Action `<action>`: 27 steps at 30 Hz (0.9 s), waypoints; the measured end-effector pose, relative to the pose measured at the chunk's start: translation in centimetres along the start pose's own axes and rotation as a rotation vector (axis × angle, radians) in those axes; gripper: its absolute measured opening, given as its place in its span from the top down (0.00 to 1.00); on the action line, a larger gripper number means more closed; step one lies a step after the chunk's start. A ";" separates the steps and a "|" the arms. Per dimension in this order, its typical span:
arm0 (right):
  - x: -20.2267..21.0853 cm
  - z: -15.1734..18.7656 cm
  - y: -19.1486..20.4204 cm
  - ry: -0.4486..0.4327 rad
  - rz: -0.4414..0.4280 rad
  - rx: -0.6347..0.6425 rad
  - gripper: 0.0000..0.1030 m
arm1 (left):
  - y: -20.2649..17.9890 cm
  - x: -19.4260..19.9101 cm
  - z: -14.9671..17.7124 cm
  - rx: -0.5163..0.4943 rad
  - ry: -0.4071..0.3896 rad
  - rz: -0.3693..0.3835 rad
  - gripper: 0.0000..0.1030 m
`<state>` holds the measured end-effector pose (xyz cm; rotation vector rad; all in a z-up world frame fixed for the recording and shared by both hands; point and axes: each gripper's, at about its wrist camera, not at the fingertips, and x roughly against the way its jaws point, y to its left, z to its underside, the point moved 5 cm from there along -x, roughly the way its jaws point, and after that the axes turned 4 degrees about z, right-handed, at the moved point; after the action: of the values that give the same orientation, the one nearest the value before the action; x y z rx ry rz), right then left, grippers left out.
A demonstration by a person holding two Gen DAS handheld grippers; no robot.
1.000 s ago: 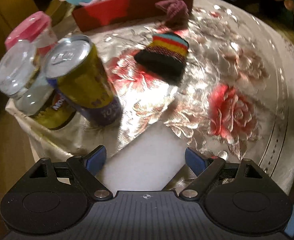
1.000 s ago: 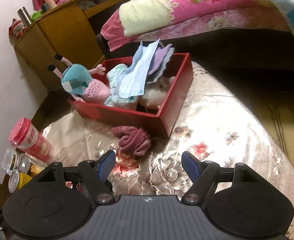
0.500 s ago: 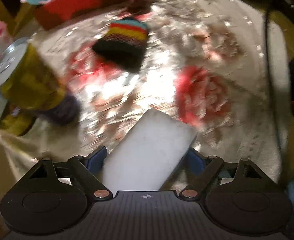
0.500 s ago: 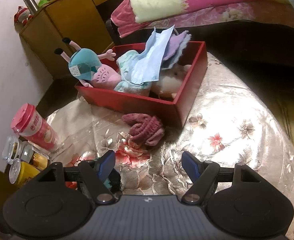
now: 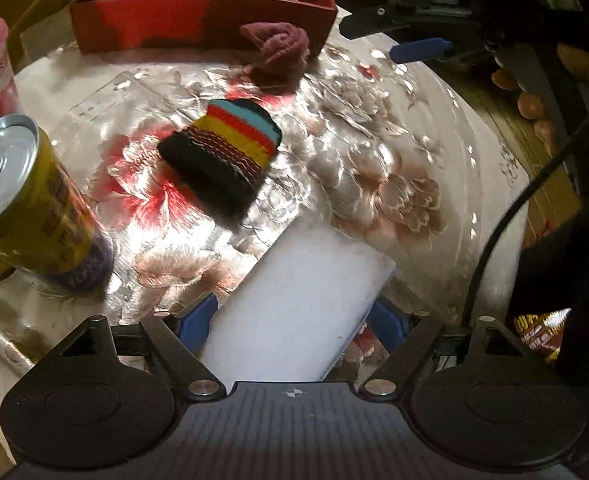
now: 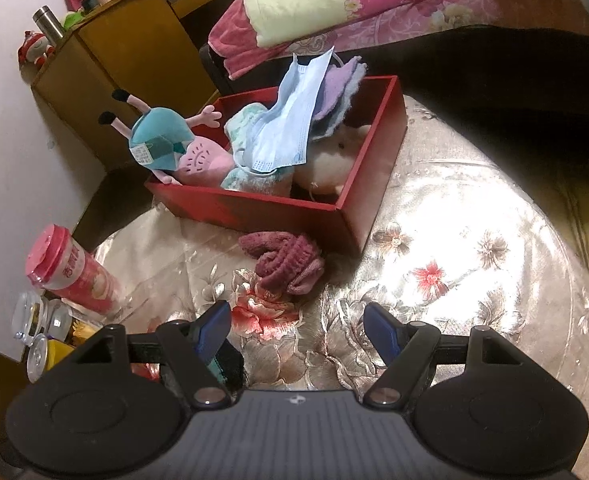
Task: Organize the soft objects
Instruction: 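Grasp the striped knit hat with the right gripper while the left holds the block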
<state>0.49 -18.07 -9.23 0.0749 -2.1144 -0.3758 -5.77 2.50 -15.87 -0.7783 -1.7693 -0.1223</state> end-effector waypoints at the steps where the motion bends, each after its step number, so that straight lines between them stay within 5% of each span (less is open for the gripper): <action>1: 0.0 0.0 0.1 -0.002 -0.003 0.001 0.57 | 0.1 0.1 -0.1 0.001 -0.002 -0.001 0.24; 9: -1.7 0.5 1.0 0.054 -0.004 0.016 0.57 | 1.1 0.4 0.1 0.028 -0.003 -0.021 0.24; 27: -8.5 4.7 9.7 0.160 0.006 0.344 0.57 | 1.5 0.8 1.1 0.051 0.023 0.008 0.23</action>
<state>2.14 -6.04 -15.59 0.2896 -1.9997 0.0017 -5.91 4.50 -15.99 -0.7450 -1.7408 -0.0801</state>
